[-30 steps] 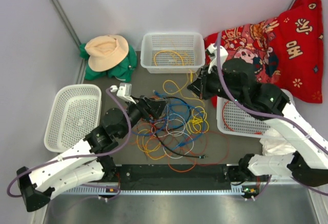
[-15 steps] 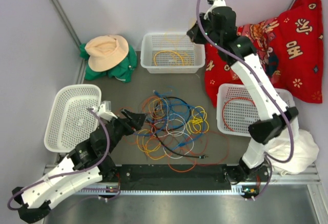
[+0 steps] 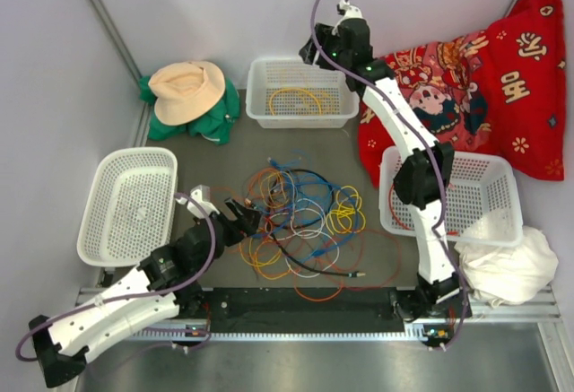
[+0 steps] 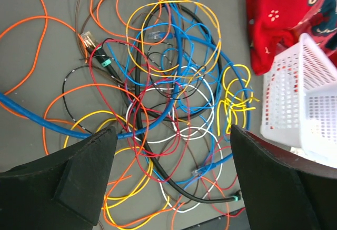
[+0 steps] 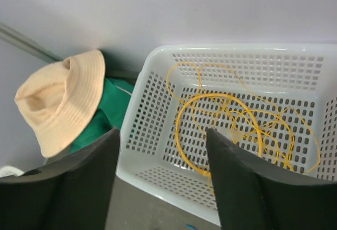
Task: Untangle the cables
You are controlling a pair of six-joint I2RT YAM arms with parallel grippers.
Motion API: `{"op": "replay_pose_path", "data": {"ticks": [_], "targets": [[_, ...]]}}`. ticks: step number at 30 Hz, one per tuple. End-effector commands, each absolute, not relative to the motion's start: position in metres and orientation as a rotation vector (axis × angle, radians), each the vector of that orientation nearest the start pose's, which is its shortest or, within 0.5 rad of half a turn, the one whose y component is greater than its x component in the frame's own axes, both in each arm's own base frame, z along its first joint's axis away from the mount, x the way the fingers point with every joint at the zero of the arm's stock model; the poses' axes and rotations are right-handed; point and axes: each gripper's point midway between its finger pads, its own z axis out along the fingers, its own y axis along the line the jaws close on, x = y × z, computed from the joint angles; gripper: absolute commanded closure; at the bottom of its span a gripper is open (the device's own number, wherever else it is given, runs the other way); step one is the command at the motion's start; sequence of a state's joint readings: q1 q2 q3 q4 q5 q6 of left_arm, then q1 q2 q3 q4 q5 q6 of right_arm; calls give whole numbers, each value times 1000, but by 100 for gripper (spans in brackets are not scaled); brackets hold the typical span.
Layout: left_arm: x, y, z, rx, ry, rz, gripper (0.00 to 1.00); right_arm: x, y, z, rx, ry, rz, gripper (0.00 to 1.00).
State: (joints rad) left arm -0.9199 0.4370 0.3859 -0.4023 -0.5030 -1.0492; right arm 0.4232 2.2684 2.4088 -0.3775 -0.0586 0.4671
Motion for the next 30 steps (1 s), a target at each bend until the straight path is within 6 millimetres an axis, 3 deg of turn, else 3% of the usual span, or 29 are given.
{"op": "replay_pose_path", "data": {"ticks": [1, 2, 4, 6, 10, 11, 12, 13, 14, 15, 16, 17, 18, 19, 20, 21, 22, 23, 26, 30], "targets": [[197, -164, 156, -466, 1937, -780, 6, 573, 287, 408, 1, 1634, 775, 24], [198, -163, 157, -462, 1934, -771, 5, 568, 289, 394, 1, 1666, 769, 23], [201, -161, 163, -449, 1920, -749, 3, 550, 289, 412, -20, 1625, 772, 21], [204, -155, 164, -441, 1919, -693, 4, 515, 288, 428, -47, 1616, 774, 21], [212, -138, 159, -437, 1943, -504, 2, 448, 291, 429, -115, 1658, 792, 23], [215, -135, 155, -438, 1947, -454, 1, 436, 291, 395, -124, 1730, 781, 23], [218, -135, 155, -417, 1948, -425, 1, 406, 288, 413, -139, 1694, 812, 23], [223, -139, 160, -415, 1923, -433, 1, 395, 286, 375, -137, 1772, 801, 24], [226, -142, 161, -403, 1922, -424, 1, 382, 284, 366, -138, 1791, 797, 24], [232, -148, 159, -372, 1939, -389, 1, 357, 275, 381, -135, 1757, 820, 24], [235, -155, 161, -360, 1940, -405, 1, 346, 271, 350, -143, 1821, 802, 24], [238, -161, 150, -332, 1985, -371, 2, 333, 264, 347, -141, 1826, 796, 24], [241, -170, 156, -333, 1997, -390, 2, 313, 252, 351, -127, 1825, 807, 24], [238, -174, 147, -313, 2059, -379, 2, 300, 247, 331, -135, 1864, 801, 24], [237, -179, 135, -335, 2116, -358, 2, 290, 242, 325, -135, 1881, 803, 25], [238, -185, 141, -358, 2134, -371, 2, 277, 238, 314, -139, 1918, 803, 25], [234, -184, 134, -374, 2175, -345, 2, 259, 232, 308, -159, 1925, 813, 25], [226, -182, 119, -411, 2248, -313, 2, 252, 228, 301, -157, 1938, 799, 25], [211, -184, 105, -458, 2331, -338, 1, 226, 221, 273, -186, 2003, 777, 25], [200, -164, 83, -537, 2356, -249, 1, 208, 220, 244, -199, 2078, 782, 25]]}}
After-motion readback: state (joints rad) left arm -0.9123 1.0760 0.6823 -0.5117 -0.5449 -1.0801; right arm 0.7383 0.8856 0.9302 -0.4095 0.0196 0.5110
